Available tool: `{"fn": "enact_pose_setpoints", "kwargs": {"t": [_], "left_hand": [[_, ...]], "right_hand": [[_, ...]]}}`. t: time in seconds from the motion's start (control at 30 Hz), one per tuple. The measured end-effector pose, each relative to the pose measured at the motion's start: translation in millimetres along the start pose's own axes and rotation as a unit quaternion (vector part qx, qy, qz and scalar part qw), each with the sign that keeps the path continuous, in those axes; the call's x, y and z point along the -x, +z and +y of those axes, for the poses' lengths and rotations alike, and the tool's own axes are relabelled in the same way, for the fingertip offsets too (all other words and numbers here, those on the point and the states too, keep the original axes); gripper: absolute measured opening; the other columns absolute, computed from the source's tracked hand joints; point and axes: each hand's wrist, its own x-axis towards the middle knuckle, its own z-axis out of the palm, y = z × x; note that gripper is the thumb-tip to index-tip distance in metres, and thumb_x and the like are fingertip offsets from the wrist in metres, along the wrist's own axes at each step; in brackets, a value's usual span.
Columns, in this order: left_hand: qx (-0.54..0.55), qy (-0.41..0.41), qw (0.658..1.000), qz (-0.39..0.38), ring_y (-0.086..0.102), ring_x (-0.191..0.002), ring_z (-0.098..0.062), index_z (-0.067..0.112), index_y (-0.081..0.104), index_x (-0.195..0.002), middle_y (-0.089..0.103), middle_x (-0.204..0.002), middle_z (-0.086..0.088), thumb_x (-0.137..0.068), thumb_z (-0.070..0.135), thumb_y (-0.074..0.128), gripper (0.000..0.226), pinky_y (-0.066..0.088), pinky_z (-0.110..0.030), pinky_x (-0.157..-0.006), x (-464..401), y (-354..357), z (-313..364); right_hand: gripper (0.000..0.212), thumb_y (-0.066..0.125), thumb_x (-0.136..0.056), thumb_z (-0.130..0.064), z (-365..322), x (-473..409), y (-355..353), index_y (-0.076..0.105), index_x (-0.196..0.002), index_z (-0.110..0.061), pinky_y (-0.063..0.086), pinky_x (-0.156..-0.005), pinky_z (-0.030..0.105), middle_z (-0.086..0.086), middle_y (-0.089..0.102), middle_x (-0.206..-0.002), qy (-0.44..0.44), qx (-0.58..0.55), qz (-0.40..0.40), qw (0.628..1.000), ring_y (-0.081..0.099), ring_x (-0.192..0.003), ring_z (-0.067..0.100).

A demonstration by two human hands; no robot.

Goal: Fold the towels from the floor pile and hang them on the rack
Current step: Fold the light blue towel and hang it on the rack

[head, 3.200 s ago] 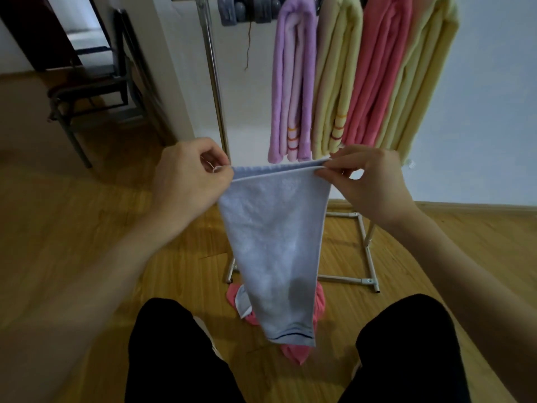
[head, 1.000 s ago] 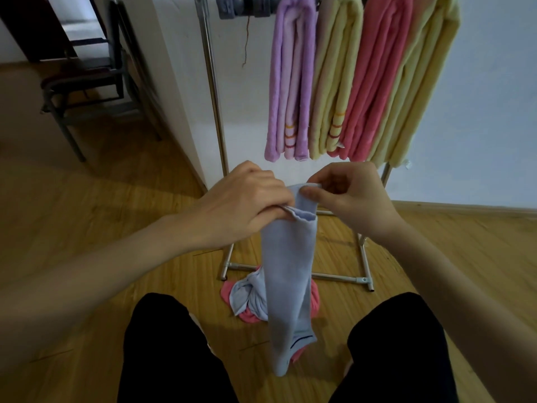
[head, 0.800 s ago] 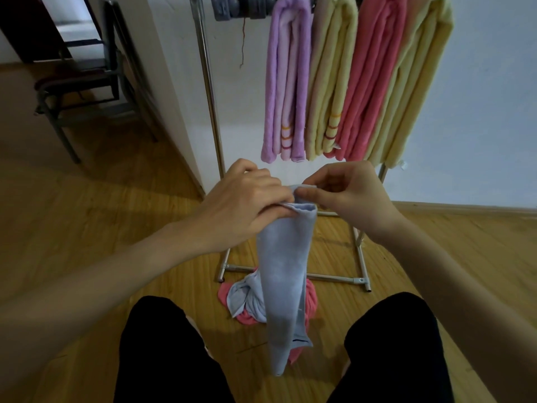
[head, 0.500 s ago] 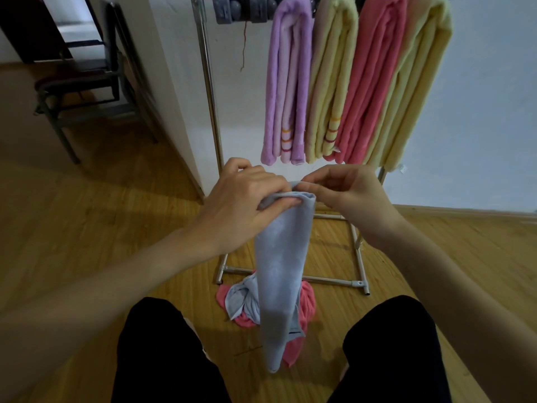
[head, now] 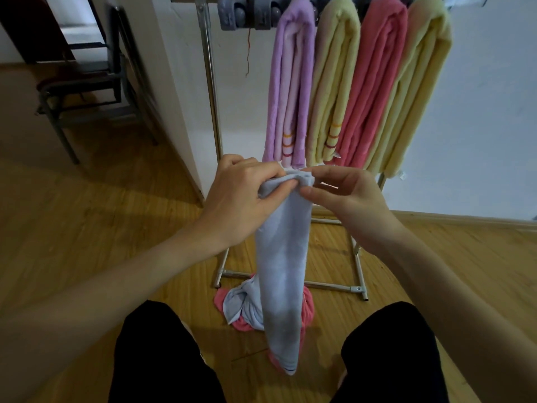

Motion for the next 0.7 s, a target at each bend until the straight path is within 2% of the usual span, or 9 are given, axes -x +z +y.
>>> {"fn": "enact_pose_setpoints", "kwargs": {"t": [0.1, 0.17, 0.27, 0.33, 0.4, 0.43, 0.5, 0.6, 0.7], "left_hand": [[0.009, 0.006, 1.000, 0.021, 0.046, -0.073, 0.002, 0.021, 0.067, -0.091, 0.056, -0.077, 0.016, -0.089, 0.047, 0.052, 0.030, 0.030, -0.013, -0.082, -1, -1, -3], [0.028, -0.007, 0.999, 0.045, 0.046, -0.087, 0.000, 0.016, 0.063, -0.100, 0.053, -0.092, 0.012, -0.084, 0.046, 0.061, 0.034, 0.035, -0.013, -0.083, 5, -2, -6], [0.103, -0.125, 0.986, 0.026, 0.046, -0.104, 0.000, 0.015, 0.046, -0.124, 0.048, -0.116, 0.008, -0.066, 0.044, 0.080, 0.073, 0.038, -0.007, -0.089, 24, 1, -15], [0.210, -0.234, 0.948, -0.050, 0.053, -0.101, 0.007, 0.025, 0.047, -0.120, 0.054, -0.113, 0.019, -0.062, 0.034, 0.084, 0.070, 0.045, -0.006, -0.081, 38, 3, -18], [0.323, -0.317, 0.883, -0.126, 0.063, -0.087, 0.008, 0.026, 0.060, -0.103, 0.066, -0.095, 0.021, -0.066, 0.018, 0.083, 0.044, 0.050, -0.008, -0.067, 54, 14, -26], [0.335, -0.348, 0.862, -0.153, 0.065, -0.079, 0.008, 0.026, 0.064, -0.093, 0.068, -0.085, 0.021, -0.067, 0.014, 0.082, 0.033, 0.050, -0.009, -0.063, 62, 23, -31], [0.316, -0.384, 0.848, -0.184, 0.067, -0.076, 0.004, 0.022, 0.069, -0.083, 0.070, -0.081, 0.016, -0.069, 0.015, 0.082, 0.021, 0.050, -0.011, -0.063, 80, 42, -42], [0.316, -0.442, 0.815, -0.201, 0.068, -0.082, -0.008, 0.012, 0.071, -0.090, 0.072, -0.085, 0.005, -0.070, 0.022, 0.083, 0.025, 0.049, -0.015, -0.064, 99, 72, -56], [0.360, -0.476, 0.766, -0.240, 0.064, -0.080, -0.003, 0.013, 0.065, -0.100, 0.068, -0.089, 0.007, -0.076, 0.014, 0.078, 0.027, 0.051, -0.012, -0.064, 114, 96, -61]], "right_hand": [[0.021, 0.064, -0.087, -0.003, 1, -4, 4, 0.068, -0.107, -0.001, 0.054, -0.090, 0.038, 0.015, 0.071, -0.103, -0.018, 0.032, 0.026, 0.999, 0.066, -0.102, 0.027], [0.019, 0.063, -0.089, -0.004, 2, -6, 9, 0.068, -0.106, -0.001, 0.056, -0.086, 0.043, 0.020, 0.068, -0.102, -0.012, 0.034, 0.053, 0.998, 0.067, -0.097, 0.026], [0.016, 0.062, -0.089, -0.004, 5, -9, 17, 0.068, -0.104, -0.002, 0.057, -0.080, 0.051, 0.023, 0.065, -0.099, -0.001, 0.030, 0.079, 0.996, 0.067, -0.087, 0.024], [0.014, 0.062, -0.089, -0.004, 6, -9, 22, 0.069, -0.101, -0.004, 0.057, -0.078, 0.052, 0.016, 0.066, -0.093, 0.005, 0.025, 0.086, 0.996, 0.067, -0.087, 0.024], [0.012, 0.062, -0.089, -0.003, 7, -11, 28, 0.069, -0.096, -0.009, 0.056, -0.077, 0.052, 0.009, 0.066, -0.089, 0.011, 0.009, 0.098, 0.995, 0.067, -0.087, 0.024], [0.012, 0.062, -0.089, -0.003, 7, -12, 31, 0.070, -0.095, -0.011, 0.056, -0.076, 0.051, 0.010, 0.067, -0.090, 0.017, -0.004, 0.105, 0.994, 0.066, -0.086, 0.024], [0.012, 0.061, -0.090, -0.004, 7, -15, 36, 0.069, -0.097, -0.008, 0.056, -0.071, 0.044, 0.016, 0.067, -0.093, 0.030, -0.040, 0.114, 0.992, 0.065, -0.084, 0.023], [0.014, 0.060, -0.091, -0.005, 6, -21, 43, 0.068, -0.102, 0.000, 0.053, -0.067, 0.032, 0.018, 0.065, -0.093, 0.052, -0.094, 0.135, 0.985, 0.064, -0.083, 0.021], [0.014, 0.060, -0.090, -0.004, 2, -28, 47, 0.066, -0.100, 0.005, 0.052, -0.068, 0.032, 0.019, 0.061, -0.090, 0.069, -0.146, 0.172, 0.972, 0.059, -0.081, 0.023]]}}
